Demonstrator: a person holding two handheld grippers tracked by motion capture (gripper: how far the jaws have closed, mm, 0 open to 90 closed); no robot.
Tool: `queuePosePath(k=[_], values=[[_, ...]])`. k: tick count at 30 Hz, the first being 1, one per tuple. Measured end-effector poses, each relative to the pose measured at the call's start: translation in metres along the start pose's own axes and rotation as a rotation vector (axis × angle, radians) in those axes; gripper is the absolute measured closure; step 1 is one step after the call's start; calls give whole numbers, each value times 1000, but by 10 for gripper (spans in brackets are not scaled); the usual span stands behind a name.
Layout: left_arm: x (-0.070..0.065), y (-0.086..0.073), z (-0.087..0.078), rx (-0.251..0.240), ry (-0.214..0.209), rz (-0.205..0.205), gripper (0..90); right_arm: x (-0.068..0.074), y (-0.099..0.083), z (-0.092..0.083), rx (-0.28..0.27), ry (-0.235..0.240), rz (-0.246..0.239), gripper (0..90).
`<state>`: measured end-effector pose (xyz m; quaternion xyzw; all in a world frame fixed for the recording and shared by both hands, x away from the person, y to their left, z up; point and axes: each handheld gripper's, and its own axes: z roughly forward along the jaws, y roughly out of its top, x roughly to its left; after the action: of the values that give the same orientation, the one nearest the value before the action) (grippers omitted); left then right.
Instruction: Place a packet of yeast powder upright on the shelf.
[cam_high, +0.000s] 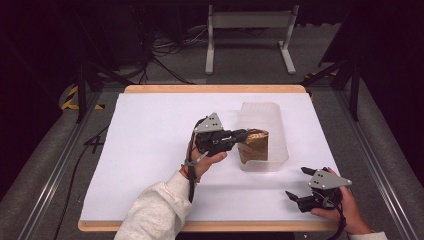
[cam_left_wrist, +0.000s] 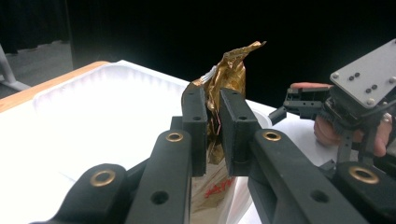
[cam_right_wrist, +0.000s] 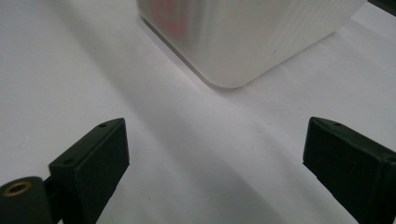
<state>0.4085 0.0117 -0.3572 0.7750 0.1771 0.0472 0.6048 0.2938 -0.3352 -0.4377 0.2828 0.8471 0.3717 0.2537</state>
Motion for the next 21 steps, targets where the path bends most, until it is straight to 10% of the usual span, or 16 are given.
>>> queuePosePath(k=[21], values=[[-16, 8, -9, 161, 147, 169, 416, 0, 1, -1, 2, 0, -6, 77]])
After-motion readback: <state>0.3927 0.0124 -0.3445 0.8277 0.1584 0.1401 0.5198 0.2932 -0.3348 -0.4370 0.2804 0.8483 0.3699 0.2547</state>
